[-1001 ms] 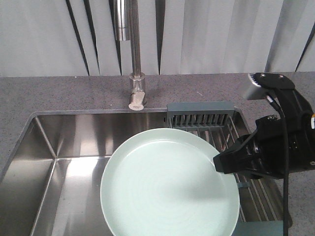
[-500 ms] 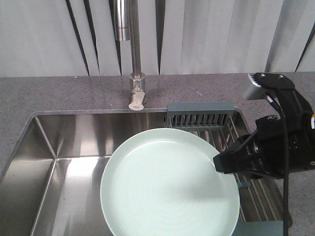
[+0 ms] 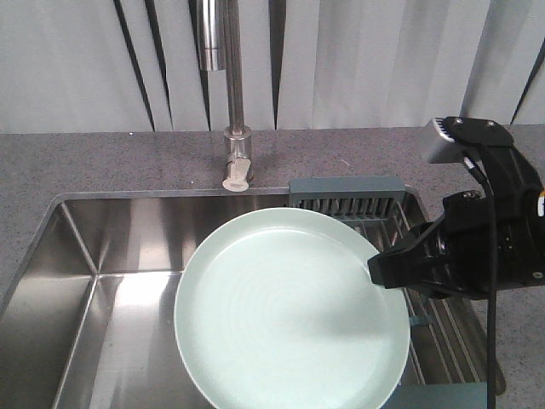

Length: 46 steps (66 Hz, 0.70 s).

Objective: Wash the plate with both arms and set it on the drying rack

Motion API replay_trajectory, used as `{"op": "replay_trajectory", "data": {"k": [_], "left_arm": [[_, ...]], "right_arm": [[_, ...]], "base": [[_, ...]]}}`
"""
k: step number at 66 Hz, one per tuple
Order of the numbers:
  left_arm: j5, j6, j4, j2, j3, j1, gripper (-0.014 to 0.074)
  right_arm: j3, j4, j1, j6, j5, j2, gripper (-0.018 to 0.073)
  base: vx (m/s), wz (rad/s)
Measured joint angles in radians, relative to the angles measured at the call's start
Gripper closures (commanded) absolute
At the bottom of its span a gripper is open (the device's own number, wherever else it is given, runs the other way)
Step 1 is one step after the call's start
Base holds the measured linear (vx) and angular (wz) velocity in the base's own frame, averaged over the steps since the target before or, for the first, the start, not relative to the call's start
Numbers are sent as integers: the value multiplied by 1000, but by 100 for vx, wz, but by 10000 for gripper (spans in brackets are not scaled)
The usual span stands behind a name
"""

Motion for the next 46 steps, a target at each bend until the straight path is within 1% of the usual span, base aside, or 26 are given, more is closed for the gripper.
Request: {"op": "replay_trajectory", "data": {"k": [5, 12, 19, 25, 35, 46], "left_arm": [[0, 0, 0, 0, 0, 0, 101], [0, 0, 0, 0, 0, 0, 101], [0, 0, 0, 0, 0, 0, 101], [0, 0, 0, 0, 0, 0, 101], [0, 0, 0, 0, 0, 0, 101], [0, 0, 0, 0, 0, 0, 101]], "right_arm": [[0, -2, 0, -10, -2, 0, 568], [0, -3, 0, -61, -2, 14, 568], [-4, 1, 2, -105, -2, 71, 566], [-28, -7, 26, -126, -7, 144, 566], [-135, -14, 96, -136, -26, 275, 566], [-306, -26, 141, -137, -35, 442, 566]], "base": [[0, 0], [0, 0], [0, 0], [0, 0], [0, 0], [0, 0]]}}
